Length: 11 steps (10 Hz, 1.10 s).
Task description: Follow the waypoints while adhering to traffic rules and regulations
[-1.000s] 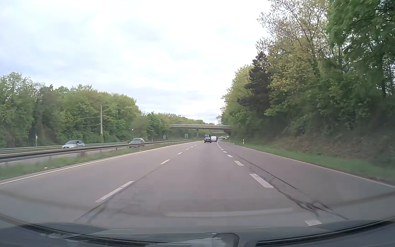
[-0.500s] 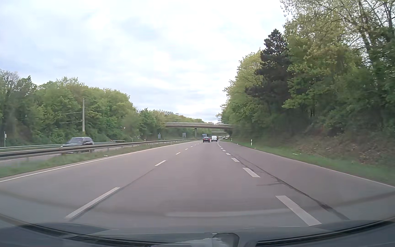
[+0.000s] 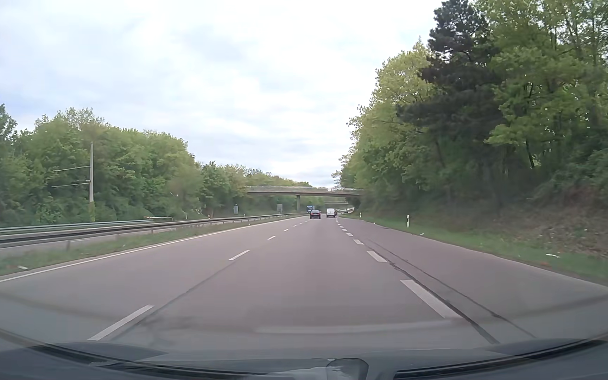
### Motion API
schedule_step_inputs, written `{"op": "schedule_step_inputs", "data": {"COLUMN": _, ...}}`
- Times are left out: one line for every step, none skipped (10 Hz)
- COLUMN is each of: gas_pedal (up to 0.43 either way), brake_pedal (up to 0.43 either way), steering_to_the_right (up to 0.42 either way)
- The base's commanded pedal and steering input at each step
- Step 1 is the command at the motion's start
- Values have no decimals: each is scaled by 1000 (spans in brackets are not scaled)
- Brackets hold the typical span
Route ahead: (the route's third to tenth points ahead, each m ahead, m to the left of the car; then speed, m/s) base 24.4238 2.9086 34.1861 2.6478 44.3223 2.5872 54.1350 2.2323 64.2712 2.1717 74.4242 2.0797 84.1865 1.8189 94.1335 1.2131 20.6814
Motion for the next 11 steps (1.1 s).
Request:
{"op": "schedule_step_inputs", "data": {"gas_pedal": 110, "brake_pedal": 0, "steering_to_the_right": 2}}
{"op": "schedule_step_inputs", "data": {"gas_pedal": 110, "brake_pedal": 0, "steering_to_the_right": 2}}
{"op": "schedule_step_inputs", "data": {"gas_pedal": 110, "brake_pedal": 0, "steering_to_the_right": 2}}
{"op": "schedule_step_inputs", "data": {"gas_pedal": 110, "brake_pedal": 0, "steering_to_the_right": 2}}
{"op": "schedule_step_inputs", "data": {"gas_pedal": 110, "brake_pedal": 0, "steering_to_the_right": 2}}
{"op": "schedule_step_inputs", "data": {"gas_pedal": 110, "brake_pedal": 0, "steering_to_the_right": 2}}
{"op": "schedule_step_inputs", "data": {"gas_pedal": 110, "brake_pedal": 0, "steering_to_the_right": 2}}
{"op": "schedule_step_inputs", "data": {"gas_pedal": 110, "brake_pedal": 0, "steering_to_the_right": 2}}
{"op": "schedule_step_inputs", "data": {"gas_pedal": 110, "brake_pedal": 0, "steering_to_the_right": 2}}
{"op": "schedule_step_inputs", "data": {"gas_pedal": 110, "brake_pedal": 0, "steering_to_the_right": 2}}
{"op": "schedule_step_inputs", "data": {"gas_pedal": 110, "brake_pedal": 0, "steering_to_the_right": 2}}
